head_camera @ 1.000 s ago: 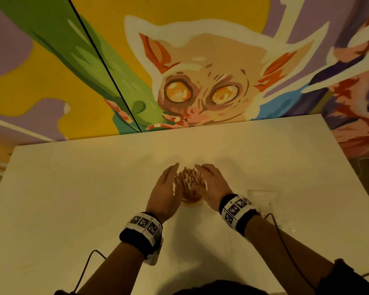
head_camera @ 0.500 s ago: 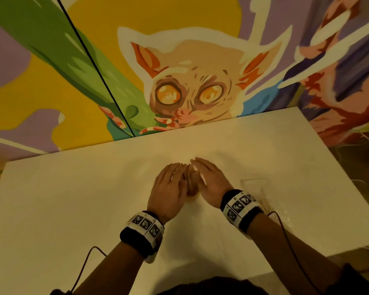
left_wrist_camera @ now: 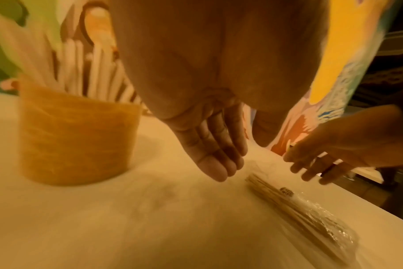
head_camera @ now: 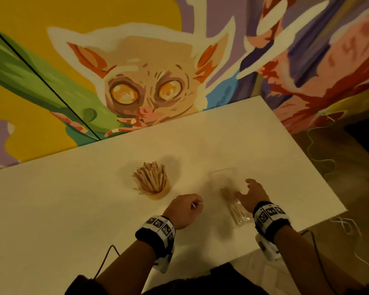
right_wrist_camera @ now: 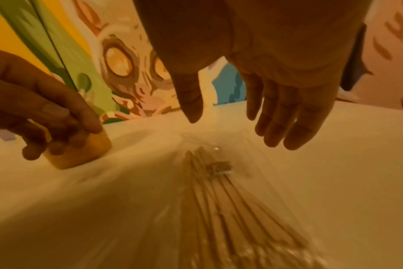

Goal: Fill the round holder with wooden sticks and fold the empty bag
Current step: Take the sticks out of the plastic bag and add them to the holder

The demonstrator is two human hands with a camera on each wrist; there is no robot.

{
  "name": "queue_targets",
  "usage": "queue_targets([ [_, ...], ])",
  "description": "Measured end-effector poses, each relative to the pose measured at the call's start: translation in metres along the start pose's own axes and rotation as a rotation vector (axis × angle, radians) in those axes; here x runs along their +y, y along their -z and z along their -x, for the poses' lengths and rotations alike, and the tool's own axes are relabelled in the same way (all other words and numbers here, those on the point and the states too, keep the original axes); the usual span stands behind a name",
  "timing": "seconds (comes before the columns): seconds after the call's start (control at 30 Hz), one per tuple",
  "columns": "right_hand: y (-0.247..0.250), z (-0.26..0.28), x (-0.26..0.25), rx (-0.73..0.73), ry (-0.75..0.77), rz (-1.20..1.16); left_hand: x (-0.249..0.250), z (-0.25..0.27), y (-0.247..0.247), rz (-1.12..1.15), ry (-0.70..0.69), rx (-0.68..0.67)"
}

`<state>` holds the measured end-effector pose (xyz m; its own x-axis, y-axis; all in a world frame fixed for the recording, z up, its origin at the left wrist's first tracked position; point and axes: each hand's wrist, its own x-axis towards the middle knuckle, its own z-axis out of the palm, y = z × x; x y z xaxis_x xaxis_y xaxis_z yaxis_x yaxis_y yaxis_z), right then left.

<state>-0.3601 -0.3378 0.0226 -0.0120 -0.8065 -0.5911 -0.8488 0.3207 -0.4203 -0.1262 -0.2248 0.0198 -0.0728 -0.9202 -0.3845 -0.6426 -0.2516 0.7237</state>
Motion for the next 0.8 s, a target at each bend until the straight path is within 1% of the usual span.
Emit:
queue_targets([
  [0.07, 0.004, -0.016, 0.015, -0.075, -0.057, 0.051, 0.010, -0.020, -0.017, 0.052, 0.108, -0.010],
  [0.17, 0.005, -0.031, 0.022, -0.147, -0.048, 0.106, 0.023, -0.048, -0.042, 0.137, 0.242, -0.011],
  [0.27, 0.001, -0.040, 0.021, -0.141, -0.023, 0.139, 0.035, -0.070, -0.062, 0.148, 0.319, 0.003],
  [0.4, -0.008, -0.052, 0.024, -0.148, -0.021, 0.077, 0.050, -0.088, -0.077, 0.204, 0.371, 0.132],
  [0.5, -0.007, -0.054, 0.023, -0.152, -0.004, -0.034, 0.051, -0.098, -0.081, 0.294, 0.387, 0.270],
  [0.57, -0.004, -0.055, 0.022, -0.165, 0.054, -0.091, 0.049, -0.102, -0.080, 0.345, 0.358, 0.327],
  [0.67, 0.007, -0.054, 0.022, -0.291, 0.150, -0.214, 0.055, -0.098, -0.067, 0.546, 0.325, 0.376],
  [0.73, 0.018, -0.049, 0.020, -0.377, 0.182, -0.374, 0.069, -0.090, -0.052, 0.736, 0.311, 0.385],
  [0.8, 0.030, -0.041, 0.014, -0.406, 0.261, -0.485, 0.084, -0.077, -0.034, 0.897, 0.277, 0.370],
])
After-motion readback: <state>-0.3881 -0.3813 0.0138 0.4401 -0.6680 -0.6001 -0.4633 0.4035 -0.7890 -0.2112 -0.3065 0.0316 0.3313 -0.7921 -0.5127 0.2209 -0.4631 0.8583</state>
